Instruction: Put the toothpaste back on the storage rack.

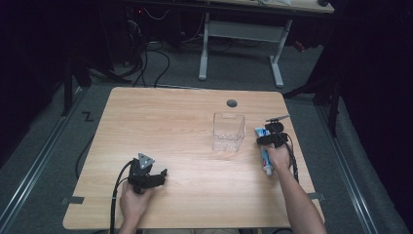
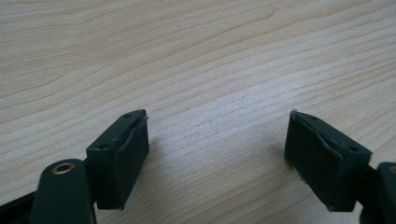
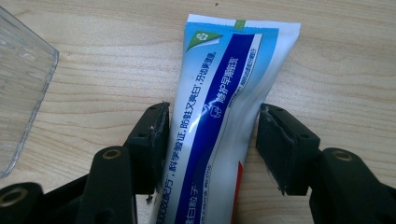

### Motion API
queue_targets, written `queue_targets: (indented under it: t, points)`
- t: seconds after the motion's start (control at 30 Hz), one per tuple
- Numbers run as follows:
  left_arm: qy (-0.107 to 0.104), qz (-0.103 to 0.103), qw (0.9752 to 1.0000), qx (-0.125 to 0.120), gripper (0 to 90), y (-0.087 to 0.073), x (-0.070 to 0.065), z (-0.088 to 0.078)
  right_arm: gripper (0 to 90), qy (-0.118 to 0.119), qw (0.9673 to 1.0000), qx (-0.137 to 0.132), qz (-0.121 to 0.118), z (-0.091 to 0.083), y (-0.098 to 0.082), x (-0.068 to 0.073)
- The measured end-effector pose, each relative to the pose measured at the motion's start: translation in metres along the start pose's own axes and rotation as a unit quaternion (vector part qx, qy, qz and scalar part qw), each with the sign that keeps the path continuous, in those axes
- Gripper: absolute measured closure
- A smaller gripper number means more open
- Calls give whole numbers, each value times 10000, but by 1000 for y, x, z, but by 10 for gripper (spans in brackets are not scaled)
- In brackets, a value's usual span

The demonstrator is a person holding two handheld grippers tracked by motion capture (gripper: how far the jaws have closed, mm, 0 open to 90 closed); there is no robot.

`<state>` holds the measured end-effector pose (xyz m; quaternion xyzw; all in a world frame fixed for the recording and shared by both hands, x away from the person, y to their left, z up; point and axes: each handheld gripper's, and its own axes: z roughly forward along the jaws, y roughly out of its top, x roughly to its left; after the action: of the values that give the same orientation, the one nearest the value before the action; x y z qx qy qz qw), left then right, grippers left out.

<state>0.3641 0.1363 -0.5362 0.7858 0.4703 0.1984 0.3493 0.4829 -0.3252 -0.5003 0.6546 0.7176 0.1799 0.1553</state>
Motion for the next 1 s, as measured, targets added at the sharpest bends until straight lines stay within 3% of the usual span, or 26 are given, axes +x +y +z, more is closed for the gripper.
queue_targets:
  t: [0.13,0.37,0.63,0.77,0.9,0.93,1.0]
  points:
    - [2,-2,10000,0,222,0,0,0,469,13,10000,39,37,1,-1,-1]
    - [5,-4,10000,1,222,0,0,0,582,-37,9993,129,-336,-1,-2,3]
    - [7,-7,10000,2,222,0,0,0,637,-9,9988,195,-449,-3,-1,3]
    - [13,-8,10000,-3,222,0,0,0,696,-102,9974,300,-650,-7,1,7]
    - [9,-7,10000,2,222,0,0,0,706,9,9983,277,-515,-9,0,4]
    - [9,-9,10000,2,222,0,0,0,711,135,9989,298,-349,-10,1,0]
    - [9,-9,10000,2,222,0,0,0,712,223,9988,307,-301,-11,1,-2]
